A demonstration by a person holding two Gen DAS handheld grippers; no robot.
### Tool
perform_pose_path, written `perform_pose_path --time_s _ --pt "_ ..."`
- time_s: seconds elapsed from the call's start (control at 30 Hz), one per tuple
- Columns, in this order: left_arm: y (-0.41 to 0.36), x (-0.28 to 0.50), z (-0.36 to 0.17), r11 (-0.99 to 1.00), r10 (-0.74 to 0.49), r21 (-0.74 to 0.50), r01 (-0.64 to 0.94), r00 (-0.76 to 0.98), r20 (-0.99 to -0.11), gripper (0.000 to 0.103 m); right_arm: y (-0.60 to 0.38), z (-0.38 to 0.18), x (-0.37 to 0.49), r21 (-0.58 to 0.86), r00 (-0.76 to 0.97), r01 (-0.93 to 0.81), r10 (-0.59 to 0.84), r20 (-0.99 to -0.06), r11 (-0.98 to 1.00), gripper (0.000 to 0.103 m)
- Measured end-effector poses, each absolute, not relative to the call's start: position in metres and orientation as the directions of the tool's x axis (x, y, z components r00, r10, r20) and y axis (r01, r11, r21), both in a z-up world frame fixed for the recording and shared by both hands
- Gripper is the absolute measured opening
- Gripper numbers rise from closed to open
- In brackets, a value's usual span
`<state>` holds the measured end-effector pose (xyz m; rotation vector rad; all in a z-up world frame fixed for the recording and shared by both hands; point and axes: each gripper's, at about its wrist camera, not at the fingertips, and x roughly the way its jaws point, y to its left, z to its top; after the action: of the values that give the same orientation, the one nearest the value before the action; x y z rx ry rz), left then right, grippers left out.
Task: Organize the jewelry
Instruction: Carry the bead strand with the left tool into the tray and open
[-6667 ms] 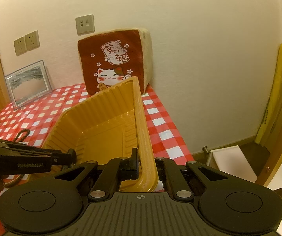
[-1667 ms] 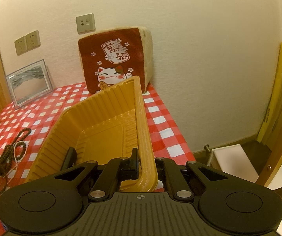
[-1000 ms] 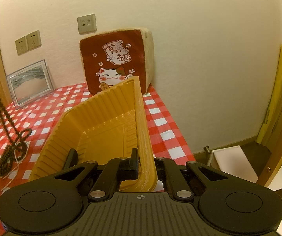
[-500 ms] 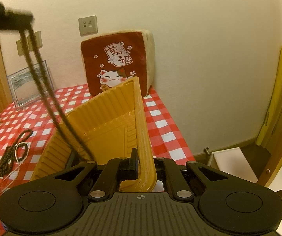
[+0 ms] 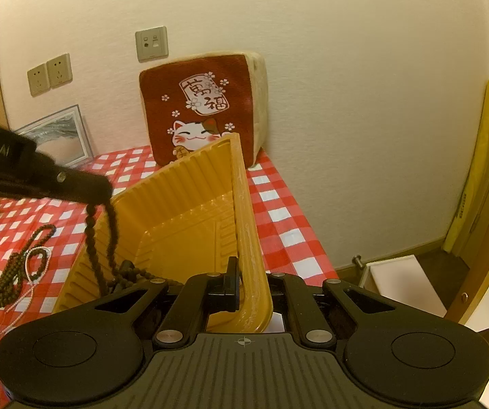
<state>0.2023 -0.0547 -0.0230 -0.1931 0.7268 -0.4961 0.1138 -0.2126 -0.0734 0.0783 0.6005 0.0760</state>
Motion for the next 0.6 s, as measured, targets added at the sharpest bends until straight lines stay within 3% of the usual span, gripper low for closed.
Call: perform_pose_path --time_s 0.17,0.27,0.6 --pt "-0.062 0.206 -0.023 0.866 -0.499 -0.334 0.371 0.625 -0.600 0.007 -0.213 -0.074 0.114 0.096 0.821 -0.048 0.094 -0.563 0.994 0.006" --pt "-0.060 0.204 -0.024 0.871 -0.491 -0.329 0.366 0.623 -0.609 0.013 -0.213 -0.075 0.115 0.098 0.820 -0.045 0.093 -0.566 0.994 0.006" --pt "-0.027 0.188 -0.021 0.924 -0.381 -0.272 0.268 0.674 -0.632 0.019 -0.213 -0.075 0.116 0.098 0.819 -0.044 0.092 -0.566 0.994 0.006"
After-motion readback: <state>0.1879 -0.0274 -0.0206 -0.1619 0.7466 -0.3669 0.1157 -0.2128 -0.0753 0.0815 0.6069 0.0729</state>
